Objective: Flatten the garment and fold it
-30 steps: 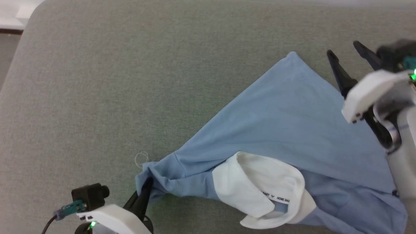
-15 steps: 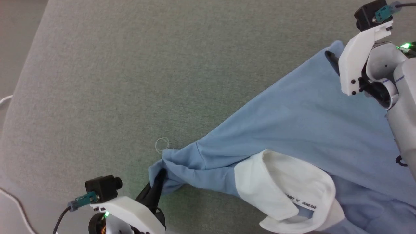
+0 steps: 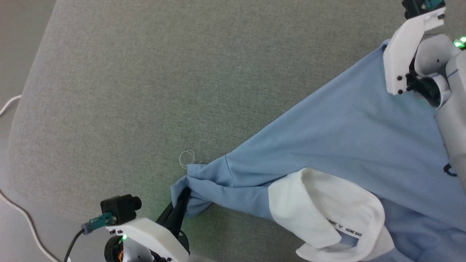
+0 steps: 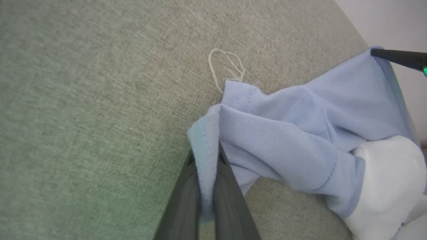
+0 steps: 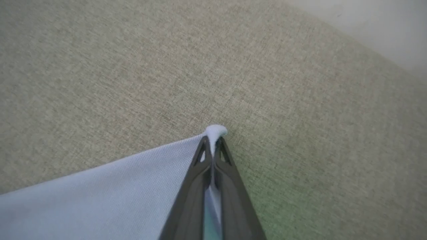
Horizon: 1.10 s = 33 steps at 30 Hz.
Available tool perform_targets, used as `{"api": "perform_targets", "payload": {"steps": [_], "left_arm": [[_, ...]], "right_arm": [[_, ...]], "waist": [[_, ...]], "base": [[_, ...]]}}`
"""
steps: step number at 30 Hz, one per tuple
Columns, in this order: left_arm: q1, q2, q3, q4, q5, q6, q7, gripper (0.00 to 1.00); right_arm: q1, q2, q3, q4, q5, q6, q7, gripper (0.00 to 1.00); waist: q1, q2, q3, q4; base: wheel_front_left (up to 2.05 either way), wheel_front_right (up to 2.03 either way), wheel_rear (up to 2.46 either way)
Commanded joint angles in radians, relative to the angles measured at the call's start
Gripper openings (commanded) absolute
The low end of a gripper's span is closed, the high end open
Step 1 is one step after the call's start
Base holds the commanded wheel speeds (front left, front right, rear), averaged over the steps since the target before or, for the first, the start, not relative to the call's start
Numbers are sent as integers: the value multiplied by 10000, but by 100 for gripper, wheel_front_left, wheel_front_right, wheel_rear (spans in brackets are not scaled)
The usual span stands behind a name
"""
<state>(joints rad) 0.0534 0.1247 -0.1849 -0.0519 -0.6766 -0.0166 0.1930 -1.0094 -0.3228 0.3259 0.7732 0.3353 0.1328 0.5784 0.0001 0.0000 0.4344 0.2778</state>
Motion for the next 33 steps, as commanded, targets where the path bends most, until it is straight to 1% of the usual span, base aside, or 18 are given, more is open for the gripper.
{"api": "perform_targets", "payload": {"steps": [1,5,11,14,17,21,24,29,33], "left_arm": [[-147,-25,-9,57,-13,-7,-35,0],[-6,64,70,39,-13,74,-42,0],[467,310,239,-225,6,275,54,0],[739,461,339,-468,51,402,105,0],[924,586,468,-780,122,494,28,0],[893,790,692,-1266,354,542,-300,0],[649,943,831,-1637,419,430,-510,0],[-335,1465,915,-2216,639,104,-448,0],[-1606,2001,925,-2637,882,-97,-32,0]], "right_arm": [[212,-10,-31,-29,-36,-21,-171,0],[1024,23,-225,-525,113,-21,-1944,0],[2807,-61,-645,-1451,250,-21,-4882,0],[3735,-34,-1074,-1955,293,-21,-5865,0],[4653,59,-1568,-2565,340,-21,-6389,0],[5867,193,-2368,-3625,290,-21,-6514,0],[6675,287,-2930,-4620,161,-21,-6218,0],[7397,342,-3748,-6690,-233,-21,-5143,0],[7223,35,-3879,-8346,-625,-21,-3948,0]], "waist": [[-1,0,-122,-66],[-1,0,-577,-283],[-1,0,-1508,-821],[-1,0,-1919,-1137],[-1,0,-2280,-1471],[-1,0,-2635,-1841],[-1,0,-2839,-2109],[-1,0,-3105,-2456],[-1,0,-3138,-2741]], "base": [[0,0,0],[0,0,0],[0,0,0],[0,0,0],[0,0,0],[0,0,0],[0,0,0],[0,0,0],[0,0,0]]}}
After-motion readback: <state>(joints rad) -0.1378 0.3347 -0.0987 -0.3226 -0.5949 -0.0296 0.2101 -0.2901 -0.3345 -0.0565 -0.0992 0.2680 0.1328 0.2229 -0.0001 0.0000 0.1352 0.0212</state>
